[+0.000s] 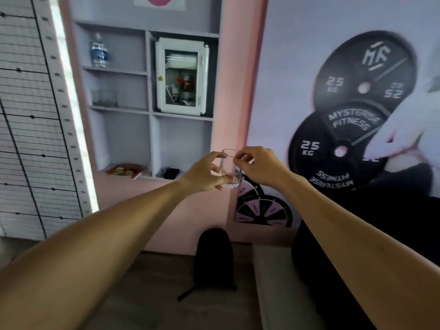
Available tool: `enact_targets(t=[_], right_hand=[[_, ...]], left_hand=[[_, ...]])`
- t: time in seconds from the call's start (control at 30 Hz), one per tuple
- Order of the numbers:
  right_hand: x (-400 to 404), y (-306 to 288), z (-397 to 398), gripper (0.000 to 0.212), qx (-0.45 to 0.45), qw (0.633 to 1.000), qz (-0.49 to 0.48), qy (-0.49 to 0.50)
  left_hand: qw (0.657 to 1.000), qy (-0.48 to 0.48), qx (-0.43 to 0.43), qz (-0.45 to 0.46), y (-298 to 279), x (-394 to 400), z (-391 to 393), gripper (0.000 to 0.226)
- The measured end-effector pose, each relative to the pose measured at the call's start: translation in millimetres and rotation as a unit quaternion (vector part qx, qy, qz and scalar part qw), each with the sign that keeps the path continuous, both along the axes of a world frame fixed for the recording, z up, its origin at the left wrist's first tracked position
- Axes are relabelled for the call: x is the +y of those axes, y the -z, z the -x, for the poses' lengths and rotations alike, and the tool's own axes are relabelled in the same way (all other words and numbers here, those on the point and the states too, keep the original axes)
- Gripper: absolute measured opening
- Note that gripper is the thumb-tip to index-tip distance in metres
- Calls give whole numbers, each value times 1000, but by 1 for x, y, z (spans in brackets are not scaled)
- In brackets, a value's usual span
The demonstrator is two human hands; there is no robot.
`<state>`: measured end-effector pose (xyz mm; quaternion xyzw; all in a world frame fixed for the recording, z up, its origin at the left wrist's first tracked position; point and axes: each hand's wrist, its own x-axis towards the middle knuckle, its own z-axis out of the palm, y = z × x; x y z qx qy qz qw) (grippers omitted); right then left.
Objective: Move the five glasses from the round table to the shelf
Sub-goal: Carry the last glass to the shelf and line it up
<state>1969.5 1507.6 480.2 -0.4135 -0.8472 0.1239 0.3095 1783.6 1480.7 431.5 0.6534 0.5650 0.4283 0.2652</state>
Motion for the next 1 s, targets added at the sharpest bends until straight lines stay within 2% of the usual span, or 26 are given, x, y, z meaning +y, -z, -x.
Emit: enact_targets(t=[0.17,0.53,0.67,1.0], right_hand=[[92,-14,52,11,4,999,-18,-39],[213,-12,197,13,5,993,-11,-116],[249,-12,271,15,12,992,-16,-128],[313,-31,463,13,42,986,-24,-160]], left_hand=[[997,-76,12,-17,-10,78,48,64],[983,-175,39,-44,-7,173,181,64],[980,-190,28,-52,-8,202,254,61],[969,-226,67,-78,-31,261,445,66]])
